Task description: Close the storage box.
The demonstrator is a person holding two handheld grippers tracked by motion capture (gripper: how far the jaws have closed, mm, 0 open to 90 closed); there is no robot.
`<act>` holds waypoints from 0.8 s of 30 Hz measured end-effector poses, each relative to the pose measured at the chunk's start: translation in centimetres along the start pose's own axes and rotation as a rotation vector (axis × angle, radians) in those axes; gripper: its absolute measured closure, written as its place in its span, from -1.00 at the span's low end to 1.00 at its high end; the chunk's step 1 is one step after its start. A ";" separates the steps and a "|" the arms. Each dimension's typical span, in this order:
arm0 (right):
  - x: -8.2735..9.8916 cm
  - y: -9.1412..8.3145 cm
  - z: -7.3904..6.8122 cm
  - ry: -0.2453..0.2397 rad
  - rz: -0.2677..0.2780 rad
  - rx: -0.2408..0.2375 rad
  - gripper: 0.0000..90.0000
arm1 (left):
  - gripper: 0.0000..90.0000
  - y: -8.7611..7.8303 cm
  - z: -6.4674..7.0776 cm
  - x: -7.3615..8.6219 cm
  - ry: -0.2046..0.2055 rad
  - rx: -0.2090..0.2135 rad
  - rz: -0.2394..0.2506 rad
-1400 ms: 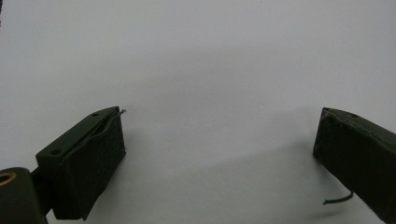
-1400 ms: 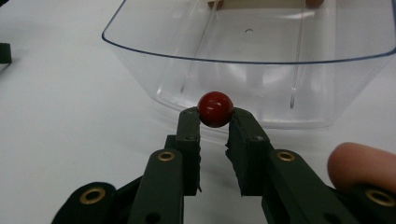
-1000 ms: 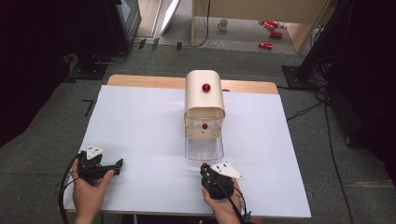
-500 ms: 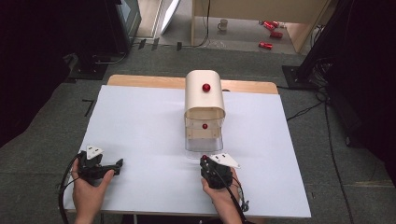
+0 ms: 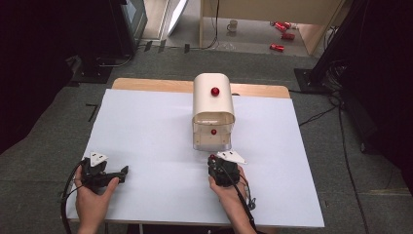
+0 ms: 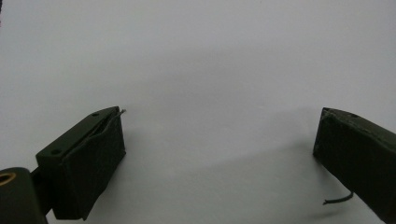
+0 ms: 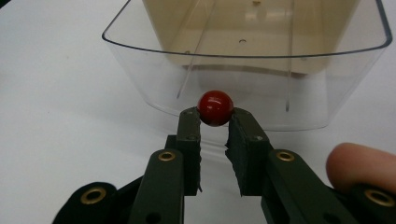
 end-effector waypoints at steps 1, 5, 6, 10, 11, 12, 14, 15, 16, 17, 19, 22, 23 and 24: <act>-0.1 0.1 0.0 0.001 0.001 -0.001 0.69 | -0.96 0.0 0.0 0.0 0.000 0.000 0.000; -0.6 0.7 0.0 -0.006 0.005 0.004 0.70 | -0.96 0.0 0.0 0.0 0.000 0.000 0.000; -0.6 0.8 0.0 -0.004 0.004 0.005 0.70 | -0.96 0.0 0.0 0.0 0.000 0.000 0.000; -0.9 1.1 0.0 -0.004 0.007 0.008 0.70 | -0.96 0.0 0.0 0.0 0.000 0.000 0.000; -1.1 1.4 0.0 -0.004 0.010 0.009 0.70 | -0.96 0.0 0.0 0.0 0.000 0.000 0.000; -1.1 1.4 0.0 -0.004 0.010 0.009 0.70 | -0.96 0.0 0.0 0.0 0.000 0.000 0.000; -1.3 1.7 0.0 -0.008 0.008 0.012 0.70 | -0.96 0.0 0.0 0.0 0.000 0.000 0.000; -1.3 1.7 0.0 -0.008 0.008 0.012 0.70 | -0.96 0.0 0.0 0.0 0.000 0.000 0.000; -1.5 1.9 -0.1 -0.012 0.009 0.018 0.70 | -0.96 0.0 0.0 0.0 0.000 0.000 0.000; -1.5 1.9 -0.1 -0.012 0.009 0.018 0.70 | -0.96 0.0 0.0 0.0 0.000 0.000 0.000; -1.7 2.2 -0.1 -0.014 0.013 0.021 0.70 | -0.96 0.0 0.0 0.0 0.000 0.000 0.000; -1.9 2.4 0.0 -0.015 0.016 0.022 0.70 | -0.96 0.0 0.0 0.0 0.000 0.000 0.000; -1.9 2.5 0.0 -0.015 0.016 0.022 0.70 | -0.96 0.0 0.0 0.0 -0.001 0.000 0.000; -2.0 2.6 0.0 -0.017 0.016 0.022 0.70 | -0.96 0.0 0.0 0.0 0.000 0.001 0.000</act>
Point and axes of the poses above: each handheld gripper's, and its own axes: y roughly forward along the jaws, x roughly out of its underside, z roughly to its right, the point moved 4 cm from there along y, roughly forward along the jaws, and after that the axes turned 14 degrees about x, right-handed, at the moved point
